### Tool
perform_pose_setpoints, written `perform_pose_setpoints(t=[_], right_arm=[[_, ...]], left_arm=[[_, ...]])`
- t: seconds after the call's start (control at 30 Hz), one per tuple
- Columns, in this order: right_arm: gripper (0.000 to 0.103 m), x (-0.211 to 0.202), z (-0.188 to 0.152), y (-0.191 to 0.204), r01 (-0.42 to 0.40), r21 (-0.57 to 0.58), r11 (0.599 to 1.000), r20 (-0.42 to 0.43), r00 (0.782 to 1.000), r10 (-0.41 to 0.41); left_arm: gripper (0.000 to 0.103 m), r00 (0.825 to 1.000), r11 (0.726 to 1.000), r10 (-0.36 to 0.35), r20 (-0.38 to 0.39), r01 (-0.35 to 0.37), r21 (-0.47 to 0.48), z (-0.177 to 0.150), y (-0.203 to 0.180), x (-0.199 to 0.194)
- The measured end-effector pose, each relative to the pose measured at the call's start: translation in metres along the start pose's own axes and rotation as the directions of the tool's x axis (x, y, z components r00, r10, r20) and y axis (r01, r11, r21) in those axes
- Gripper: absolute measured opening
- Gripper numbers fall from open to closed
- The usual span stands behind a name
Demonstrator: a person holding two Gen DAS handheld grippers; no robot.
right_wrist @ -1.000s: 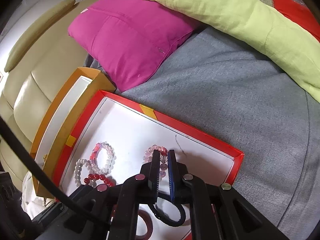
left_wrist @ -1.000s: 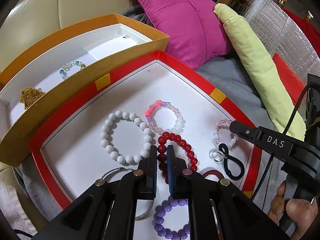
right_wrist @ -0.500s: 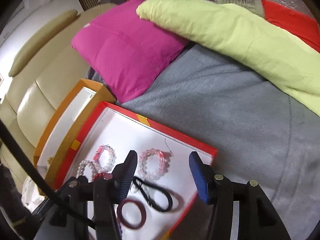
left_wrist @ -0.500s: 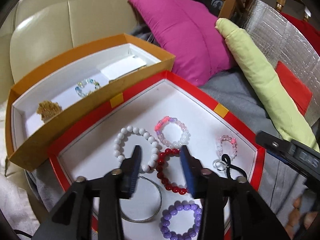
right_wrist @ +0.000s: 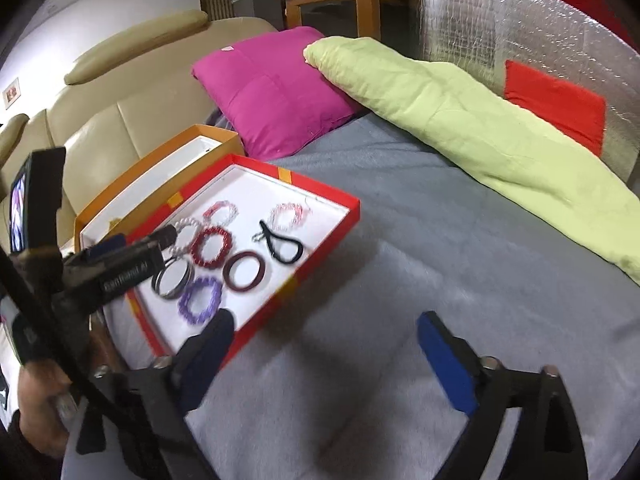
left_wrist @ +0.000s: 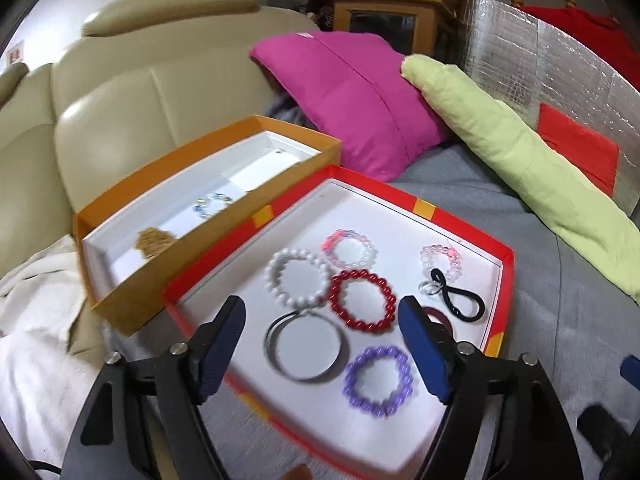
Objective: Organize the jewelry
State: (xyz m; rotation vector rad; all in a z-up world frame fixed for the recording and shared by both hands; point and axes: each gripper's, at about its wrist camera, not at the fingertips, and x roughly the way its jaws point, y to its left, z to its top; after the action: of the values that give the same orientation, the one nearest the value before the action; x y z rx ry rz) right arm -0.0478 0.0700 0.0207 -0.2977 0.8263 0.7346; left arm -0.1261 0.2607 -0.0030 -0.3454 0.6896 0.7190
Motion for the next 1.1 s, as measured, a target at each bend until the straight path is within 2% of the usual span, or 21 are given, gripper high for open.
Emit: perform_pose_setpoints(t=[0.13,0.27,0.5,0.83,1.1], right_arm=[[0.103,-0.02,-0.016,0.012,-0.007,0.002,1.0,0.032,0.999,0.007],[0.103,-0.032,-0.025,0.026,-0.039,-0.001,0.999,0.048,0.998,0.039],[0.103,-0.052,-0.029,0.042,-0.052,-0.019,0.998,0.087,0.995,0.054],[0.103,-0.062,-0.03,0.044,-0.031,-0.023,0.999,0.099,0.995,0.033],[0.103,-0.05,-0.03,0.048,0.016,-0.005,1.0,0.081,0.997,-0.015]], left_arm=[[0.081,1.0,1.0,0.003,-0.008,-0.003,-0.005,0.0,0.007,-0.02],[0.091,0.999,1.0,0.026,0.029,-0.026,-0.009,0.0,0.014,-0.044],[0.093,0.998,1.0,0.028,0.057,-0.029,0.01,-0.001,0.018,-0.072],[0.096,0.999,1.0,0.022,0.036,-0.023,0.021,-0.009,0.021,-0.082],[0.097,1.0,1.0,0.017,0.024,-0.017,0.005,-0.014,0.027,-0.082]])
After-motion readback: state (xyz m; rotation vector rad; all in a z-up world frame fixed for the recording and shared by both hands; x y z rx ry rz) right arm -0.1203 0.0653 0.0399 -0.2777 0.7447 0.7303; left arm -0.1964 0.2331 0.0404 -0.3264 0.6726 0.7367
